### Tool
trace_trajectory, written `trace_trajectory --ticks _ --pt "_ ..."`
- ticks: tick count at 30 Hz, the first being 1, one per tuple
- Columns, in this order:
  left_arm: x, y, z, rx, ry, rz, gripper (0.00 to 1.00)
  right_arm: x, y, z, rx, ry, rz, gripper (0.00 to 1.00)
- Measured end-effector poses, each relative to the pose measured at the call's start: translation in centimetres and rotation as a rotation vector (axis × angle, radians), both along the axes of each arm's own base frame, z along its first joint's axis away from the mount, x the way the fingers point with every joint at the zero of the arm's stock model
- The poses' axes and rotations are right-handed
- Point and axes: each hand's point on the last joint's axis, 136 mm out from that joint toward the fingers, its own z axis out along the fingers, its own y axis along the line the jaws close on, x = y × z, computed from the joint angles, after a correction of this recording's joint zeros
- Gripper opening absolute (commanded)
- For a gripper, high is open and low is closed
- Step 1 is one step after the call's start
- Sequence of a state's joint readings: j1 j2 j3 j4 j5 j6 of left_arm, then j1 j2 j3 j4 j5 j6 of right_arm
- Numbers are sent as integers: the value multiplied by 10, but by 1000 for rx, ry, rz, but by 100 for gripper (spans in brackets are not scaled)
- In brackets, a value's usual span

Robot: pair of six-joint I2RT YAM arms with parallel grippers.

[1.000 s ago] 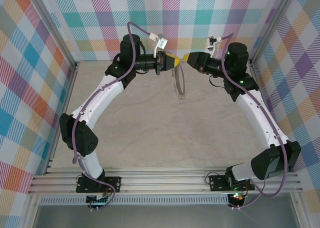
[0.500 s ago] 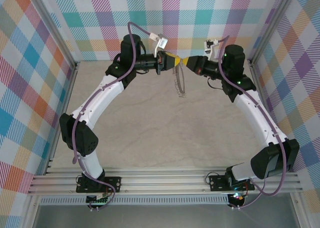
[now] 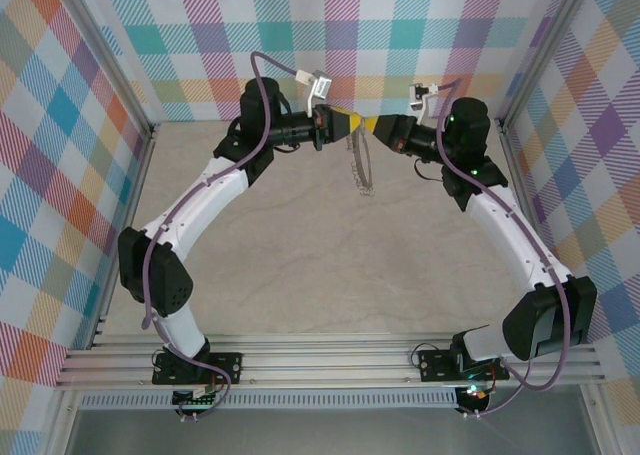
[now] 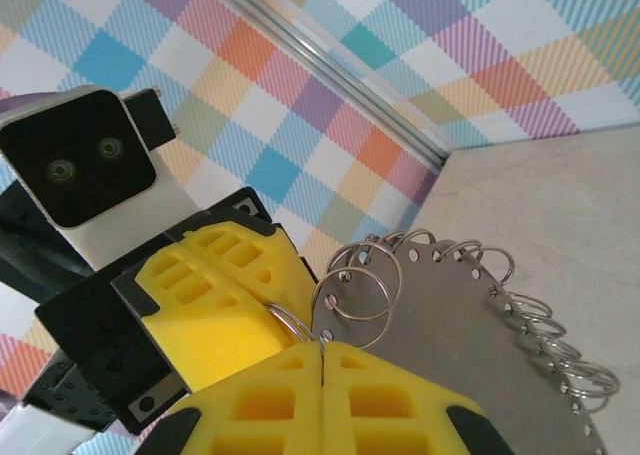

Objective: Put the keys on the keyring

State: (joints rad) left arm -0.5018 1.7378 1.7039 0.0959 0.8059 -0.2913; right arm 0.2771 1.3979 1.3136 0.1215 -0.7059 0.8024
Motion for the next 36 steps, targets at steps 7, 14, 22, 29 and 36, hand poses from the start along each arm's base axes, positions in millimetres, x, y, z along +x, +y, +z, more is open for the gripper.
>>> trace_trajectory --ticks 7,14,22,29,36 --pt "2 4 9 -72 6 34 0 -2 3 9 45 -19 19 16" --pt "12 8 19 -153 23 97 0 -6 11 -9 58 36 46 0" --pt "19 14 37 -226 -6 144 0 -9 15 -21 54 69 65 0" --pt "19 15 36 -238 -7 146 0 -14 9 -18 47 42 37 16" --pt "18 15 38 -253 -2 140 0 -31 -12 27 55 -137 -37 44"
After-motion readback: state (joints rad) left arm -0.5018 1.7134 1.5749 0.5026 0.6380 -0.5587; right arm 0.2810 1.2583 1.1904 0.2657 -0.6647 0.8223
